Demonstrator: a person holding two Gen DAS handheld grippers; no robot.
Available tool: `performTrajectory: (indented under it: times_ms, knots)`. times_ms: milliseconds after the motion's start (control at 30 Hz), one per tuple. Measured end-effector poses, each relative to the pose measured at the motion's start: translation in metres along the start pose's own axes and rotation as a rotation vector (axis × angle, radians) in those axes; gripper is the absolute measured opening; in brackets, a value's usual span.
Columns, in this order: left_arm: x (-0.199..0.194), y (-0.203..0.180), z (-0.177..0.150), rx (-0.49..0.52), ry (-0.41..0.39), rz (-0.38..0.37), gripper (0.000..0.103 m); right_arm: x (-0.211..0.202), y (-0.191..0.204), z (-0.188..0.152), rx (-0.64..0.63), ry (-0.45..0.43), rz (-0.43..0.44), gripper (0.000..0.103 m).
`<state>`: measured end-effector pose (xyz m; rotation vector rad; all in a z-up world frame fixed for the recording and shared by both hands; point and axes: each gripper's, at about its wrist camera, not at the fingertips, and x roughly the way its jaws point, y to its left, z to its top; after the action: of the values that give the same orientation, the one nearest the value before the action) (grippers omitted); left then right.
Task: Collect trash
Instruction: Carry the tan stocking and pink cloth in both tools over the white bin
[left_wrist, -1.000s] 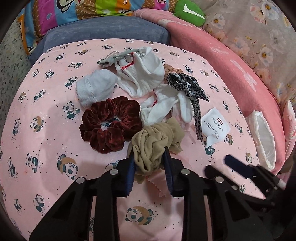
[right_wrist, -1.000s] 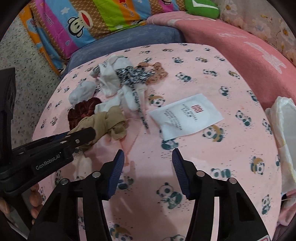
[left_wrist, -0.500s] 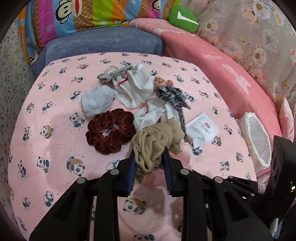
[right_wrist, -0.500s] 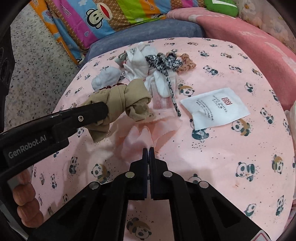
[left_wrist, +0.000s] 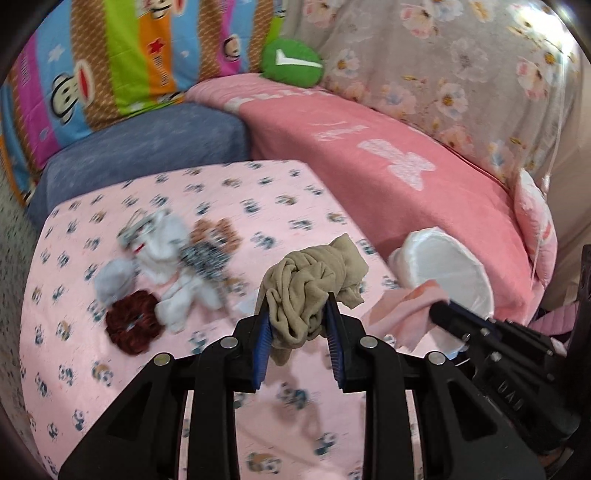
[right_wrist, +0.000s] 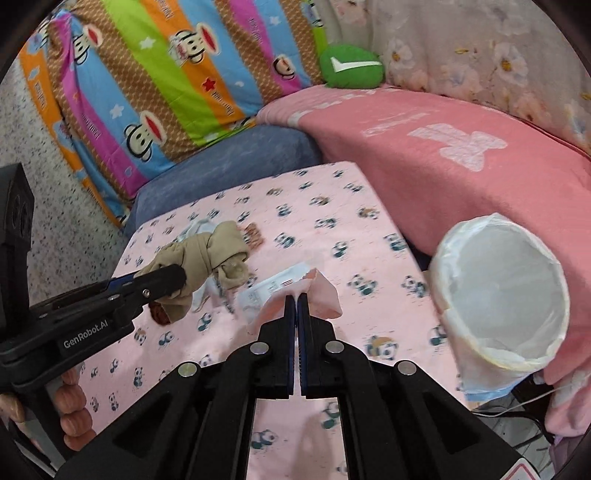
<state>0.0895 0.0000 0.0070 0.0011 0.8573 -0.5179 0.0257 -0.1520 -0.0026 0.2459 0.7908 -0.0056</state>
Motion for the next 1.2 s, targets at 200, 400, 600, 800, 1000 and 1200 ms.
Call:
performTrajectory:
  times_ms: [200,400,600,800,1000,1200]
  knots:
    - [0.026,-0.072,0.013,0.112,0.009,-0.074,0.026,-0.03,-0.077,0.011,0.118,-0.07,-0.135,0.003]
    - [0.057,-0.137,0.017,0.211,0.019,-0.135,0.026,-0.041,-0.14,0.008,0.205,-0.084,-0.214,0.003]
    - [0.082,-0.178,0.018,0.263,0.054,-0.192,0.026,-0.042,-0.187,0.005,0.27,-0.088,-0.236,0.003]
    - [0.106,-0.2,0.017,0.287,0.091,-0.184,0.026,-0.031,-0.218,0.001,0.321,-0.073,-0.229,0.003]
    - [0.123,-0.21,0.015,0.294,0.124,-0.179,0.027,-0.024,-0.235,-0.001,0.343,-0.067,-0.227,0.003]
    - [0.131,-0.214,0.016,0.283,0.136,-0.177,0.029,-0.018,-0.24,0.003,0.346,-0.053,-0.228,0.004]
